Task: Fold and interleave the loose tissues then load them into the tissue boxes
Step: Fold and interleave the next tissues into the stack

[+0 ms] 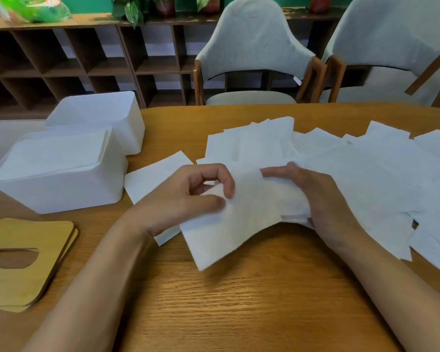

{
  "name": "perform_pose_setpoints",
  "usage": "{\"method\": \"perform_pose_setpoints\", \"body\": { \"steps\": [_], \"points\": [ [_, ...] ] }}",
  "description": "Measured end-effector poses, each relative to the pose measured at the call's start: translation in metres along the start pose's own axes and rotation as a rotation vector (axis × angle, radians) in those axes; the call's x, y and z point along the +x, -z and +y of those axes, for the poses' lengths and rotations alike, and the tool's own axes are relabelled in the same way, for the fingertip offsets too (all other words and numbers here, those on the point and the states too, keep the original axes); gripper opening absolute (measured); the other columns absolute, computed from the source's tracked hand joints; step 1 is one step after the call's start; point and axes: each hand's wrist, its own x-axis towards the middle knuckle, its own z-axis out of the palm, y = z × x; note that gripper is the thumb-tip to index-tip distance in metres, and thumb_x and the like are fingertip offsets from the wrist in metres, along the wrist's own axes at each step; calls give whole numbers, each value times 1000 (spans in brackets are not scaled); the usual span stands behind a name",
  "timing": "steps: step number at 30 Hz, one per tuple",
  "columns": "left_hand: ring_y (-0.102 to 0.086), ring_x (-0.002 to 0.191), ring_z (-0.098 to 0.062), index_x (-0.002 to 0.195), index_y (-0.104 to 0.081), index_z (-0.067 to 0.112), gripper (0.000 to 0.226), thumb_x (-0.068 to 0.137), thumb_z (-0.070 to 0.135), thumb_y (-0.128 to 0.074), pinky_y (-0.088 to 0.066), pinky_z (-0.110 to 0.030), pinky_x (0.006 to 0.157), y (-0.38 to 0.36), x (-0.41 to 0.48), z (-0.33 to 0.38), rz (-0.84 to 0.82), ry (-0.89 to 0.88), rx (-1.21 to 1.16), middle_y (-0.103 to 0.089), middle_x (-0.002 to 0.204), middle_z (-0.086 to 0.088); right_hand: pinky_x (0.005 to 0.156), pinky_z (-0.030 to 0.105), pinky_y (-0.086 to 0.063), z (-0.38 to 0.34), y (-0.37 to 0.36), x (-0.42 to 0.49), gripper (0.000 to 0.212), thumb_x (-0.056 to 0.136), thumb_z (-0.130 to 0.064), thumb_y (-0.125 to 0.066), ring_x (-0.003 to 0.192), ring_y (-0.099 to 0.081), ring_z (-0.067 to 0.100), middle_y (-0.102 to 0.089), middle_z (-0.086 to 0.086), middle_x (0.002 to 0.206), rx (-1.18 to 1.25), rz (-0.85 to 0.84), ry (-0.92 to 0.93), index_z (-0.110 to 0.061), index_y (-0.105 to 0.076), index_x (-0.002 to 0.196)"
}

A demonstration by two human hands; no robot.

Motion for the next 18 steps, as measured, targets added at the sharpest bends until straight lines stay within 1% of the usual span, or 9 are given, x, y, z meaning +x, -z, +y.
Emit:
{"method": "perform_pose_setpoints", "body": {
  "steps": [2,3,4,7,8,10,12,16,18],
  "points": [
    [-65,105,-14,105,-66,23,22,94,4,-71,-53,-22,82,-5,3,0,13,-3,61,-67,108,4,84,-1,-36,0,-6,0,14,93,-39,-64,106,-53,-20,-66,-38,103,4,20,10,-37,-77,100],
    [-65,105,-13,112,-66,25,30,94,2,-73,-52,-22,88,-6,5,-1,52,1,84,-69,105,5,81,-5,-33,3,-8,1,11,91,-35,-68,106,-51,-21,-66,-38,103,-28,39,9,-38,-77,97],
    [-66,104,-13,117,-65,28,35,93,4,-75,-51,-21,92,-6,6,-1,99,19,94,-72,101,4,81,-6,-32,4,-9,1,10,90,-34,-70,106,-50,-21,-65,-39,105,-46,60,-2,-38,-77,97],
    [-68,104,-10,118,-66,34,38,90,11,-78,-52,-28,99,-2,7,-5,226,76,143,-76,100,8,88,6,-36,9,-9,1,19,87,-37,-74,111,-49,-17,-63,-37,115,-22,115,-31,-40,-75,105],
    [-68,106,-7,116,-67,34,36,90,11,-78,-54,-31,99,0,7,-7,248,81,162,-76,103,11,88,8,-39,9,-9,1,22,86,-36,-75,112,-50,-16,-63,-35,118,-7,124,-30,-41,-75,108],
    [-68,110,-5,109,-73,31,28,91,10,-77,-57,-33,98,2,6,-9,256,81,186,-75,110,16,83,2,-41,8,-10,1,28,86,-31,-77,112,-50,-18,-63,-35,118,5,124,-12,-40,-73,112],
    [-67,105,-7,100,-80,33,24,93,11,-74,-59,-38,90,2,5,-8,246,101,221,-74,111,21,81,-2,-39,8,-12,0,33,85,-28,-78,112,-49,-19,-61,-37,118,-7,123,12,-41,-72,115],
    [-69,105,-12,97,-83,32,26,96,9,-71,-59,-41,83,1,3,-6,248,58,161,-76,109,20,82,2,-44,6,-14,0,50,80,-51,-78,113,-47,-18,-51,-45,122,1,75,7,-51,-60,126],
    [-68,108,-11,98,-83,30,23,96,10,-71,-59,-34,79,-2,4,-7,253,24,121,-75,111,18,82,-2,-40,4,-16,-1,56,78,-56,-74,113,-42,-24,-44,-51,123,-27,35,19,-56,-53,130]
  ]
}}
